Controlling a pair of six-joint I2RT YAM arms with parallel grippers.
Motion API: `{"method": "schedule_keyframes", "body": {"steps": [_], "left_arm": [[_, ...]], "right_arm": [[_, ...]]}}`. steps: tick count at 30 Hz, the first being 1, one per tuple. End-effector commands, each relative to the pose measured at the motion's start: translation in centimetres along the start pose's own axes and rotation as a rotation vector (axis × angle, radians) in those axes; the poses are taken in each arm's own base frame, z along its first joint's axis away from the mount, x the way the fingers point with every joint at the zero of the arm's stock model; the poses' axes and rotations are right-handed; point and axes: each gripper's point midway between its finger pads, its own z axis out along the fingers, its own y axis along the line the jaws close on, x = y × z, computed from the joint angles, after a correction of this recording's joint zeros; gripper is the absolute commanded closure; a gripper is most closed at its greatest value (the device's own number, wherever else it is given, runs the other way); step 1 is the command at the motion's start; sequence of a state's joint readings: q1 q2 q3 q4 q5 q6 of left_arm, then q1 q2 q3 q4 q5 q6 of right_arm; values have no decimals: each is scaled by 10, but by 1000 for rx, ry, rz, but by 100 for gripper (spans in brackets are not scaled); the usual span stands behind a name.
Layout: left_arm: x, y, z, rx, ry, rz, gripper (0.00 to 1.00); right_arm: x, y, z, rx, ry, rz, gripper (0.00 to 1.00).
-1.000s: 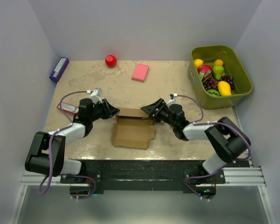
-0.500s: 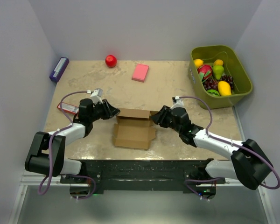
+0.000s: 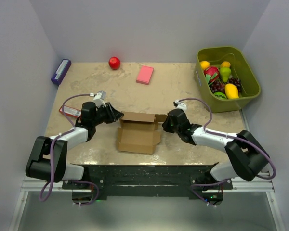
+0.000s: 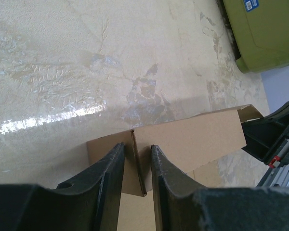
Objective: Fold the paper box
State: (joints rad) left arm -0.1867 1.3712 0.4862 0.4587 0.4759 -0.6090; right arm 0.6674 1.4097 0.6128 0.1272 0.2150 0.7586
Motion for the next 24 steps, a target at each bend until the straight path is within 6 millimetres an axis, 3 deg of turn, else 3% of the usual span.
{"method": "schedule_keyframes", "body": {"steps": [1,13,19,24], "left_arm": [[12,8,-3,-42,48,9,68],[9,10,-3,-54,45,18,68],[10,9,-3,-53,48,17,69],[11,10,-3,-55,50,15,69]], "right_arm": [[-10,16,12,-39,-23,-14,95],[-13,57,19,-224,-16,11,96],[-2,64,28,-258,18,19,97],[10,58,36,-222,44,11,98]]}}
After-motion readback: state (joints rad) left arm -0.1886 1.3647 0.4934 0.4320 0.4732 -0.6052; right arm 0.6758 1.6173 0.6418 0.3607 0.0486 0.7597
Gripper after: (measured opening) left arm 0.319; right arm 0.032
